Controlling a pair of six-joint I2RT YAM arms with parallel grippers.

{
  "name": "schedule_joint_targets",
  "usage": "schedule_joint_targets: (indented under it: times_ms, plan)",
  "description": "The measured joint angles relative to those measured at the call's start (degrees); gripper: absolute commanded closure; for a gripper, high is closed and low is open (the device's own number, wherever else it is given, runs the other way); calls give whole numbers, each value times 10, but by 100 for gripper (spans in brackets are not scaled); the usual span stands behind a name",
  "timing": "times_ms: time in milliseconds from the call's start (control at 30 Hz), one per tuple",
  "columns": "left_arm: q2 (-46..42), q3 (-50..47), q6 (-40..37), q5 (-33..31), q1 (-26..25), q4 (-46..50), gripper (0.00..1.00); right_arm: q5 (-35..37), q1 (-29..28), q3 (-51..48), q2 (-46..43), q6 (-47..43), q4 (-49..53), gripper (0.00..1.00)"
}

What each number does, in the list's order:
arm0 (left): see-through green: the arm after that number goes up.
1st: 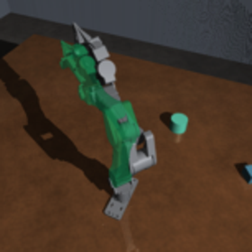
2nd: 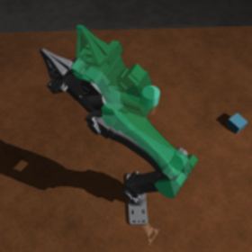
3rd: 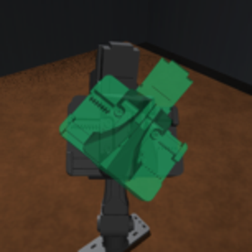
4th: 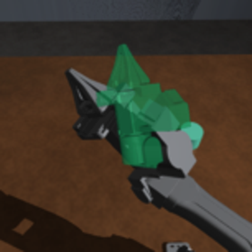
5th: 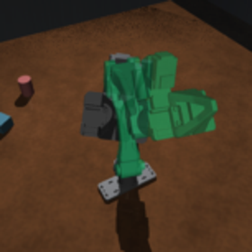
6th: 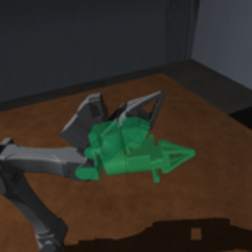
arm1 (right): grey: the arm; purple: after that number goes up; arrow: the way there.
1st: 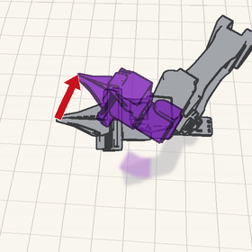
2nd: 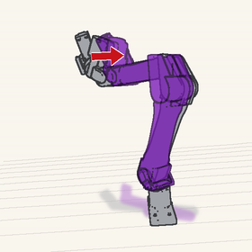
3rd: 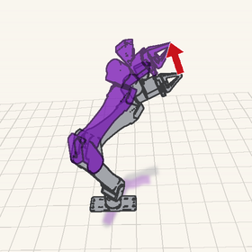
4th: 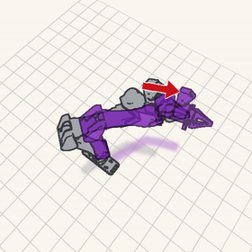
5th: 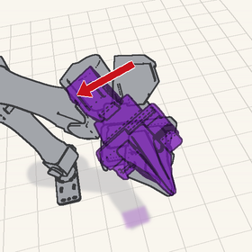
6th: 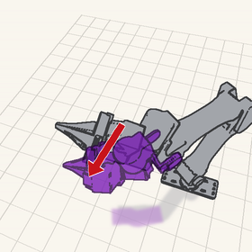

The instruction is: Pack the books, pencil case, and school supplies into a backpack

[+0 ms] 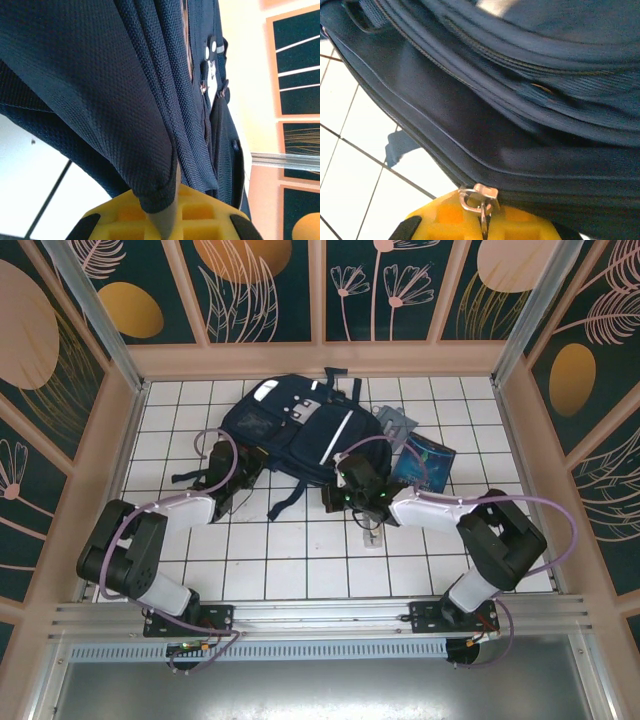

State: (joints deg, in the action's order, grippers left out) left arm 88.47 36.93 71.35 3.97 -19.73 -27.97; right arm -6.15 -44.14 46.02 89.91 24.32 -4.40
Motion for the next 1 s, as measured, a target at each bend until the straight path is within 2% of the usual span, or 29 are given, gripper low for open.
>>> schedule_joint_targets:
  times_ms: [267,300,333,367,400,467,600,733,867,1000]
  plan:
    - [98,84,-73,55,44,17,100,-22,31,3,-16,-28,55,100]
    - [114,105,-84,62,46,26,90,-34,30,7,-16,-24,55,100]
    - [126,122,-93,66,48,30,66,-45,29,13,-15,-17,54,100]
    - [137,139,-103,64,49,33,38,-59,25,23,-9,-10,52,100]
    - [142,150,-108,62,52,34,22,-71,20,33,-2,-1,50,100]
    - [142,166,-118,58,61,38,2,-100,5,62,26,20,39,100]
    - [111,172,-140,46,73,78,2,-147,-11,123,89,69,12,100]
    - [31,158,-160,37,72,128,2,-176,-12,192,146,112,-3,100]
    - [-58,82,-140,53,72,113,4,-202,-10,243,184,150,-31,100]
    - [-73,-3,-88,84,72,82,8,-224,-10,273,207,176,-50,100]
